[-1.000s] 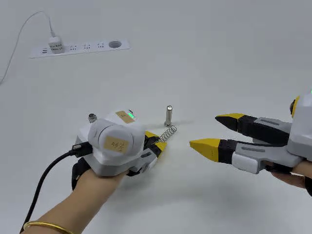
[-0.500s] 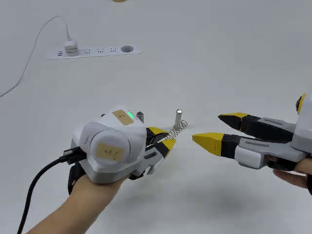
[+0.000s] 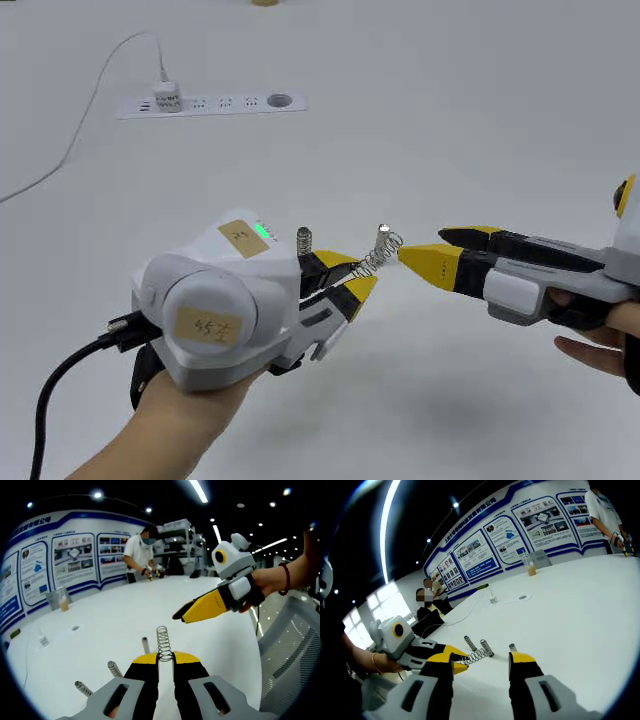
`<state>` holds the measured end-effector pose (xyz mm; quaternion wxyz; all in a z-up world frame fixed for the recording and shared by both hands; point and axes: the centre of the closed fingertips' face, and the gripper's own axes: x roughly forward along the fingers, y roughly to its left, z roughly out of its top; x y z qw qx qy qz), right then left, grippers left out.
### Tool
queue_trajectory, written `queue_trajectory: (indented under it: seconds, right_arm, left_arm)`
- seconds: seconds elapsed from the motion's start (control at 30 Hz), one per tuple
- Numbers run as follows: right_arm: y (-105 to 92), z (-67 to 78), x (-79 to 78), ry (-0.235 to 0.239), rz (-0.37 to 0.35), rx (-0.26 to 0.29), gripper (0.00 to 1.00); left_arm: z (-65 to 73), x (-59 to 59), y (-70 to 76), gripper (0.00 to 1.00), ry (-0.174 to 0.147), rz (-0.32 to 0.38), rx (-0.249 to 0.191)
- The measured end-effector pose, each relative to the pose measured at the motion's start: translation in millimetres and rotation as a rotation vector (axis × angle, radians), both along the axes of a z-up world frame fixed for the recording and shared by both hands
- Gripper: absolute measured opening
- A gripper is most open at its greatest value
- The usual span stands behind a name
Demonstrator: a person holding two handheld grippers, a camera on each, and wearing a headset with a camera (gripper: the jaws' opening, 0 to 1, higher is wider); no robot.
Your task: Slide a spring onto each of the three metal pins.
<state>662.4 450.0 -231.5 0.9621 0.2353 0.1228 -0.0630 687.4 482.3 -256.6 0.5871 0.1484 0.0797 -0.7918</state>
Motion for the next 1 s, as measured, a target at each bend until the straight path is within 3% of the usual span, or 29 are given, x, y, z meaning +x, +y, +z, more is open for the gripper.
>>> queue_trajectory:
  seconds: [0.4, 1.0]
  right_arm:
    - [7.9, 9.9, 11.1, -0.073, 0.024, 0.116, 0.32]
    - [16.6, 14.6, 16.4, -0.131, 0.026, 0.306, 0.22]
  left_arm:
    - [13.3, -0.9, 8.9, 0.09, -0.01, -0.003, -0.053]
    - [30.4, -7.5, 14.6, 0.09, -0.014, -0.027, -0.119]
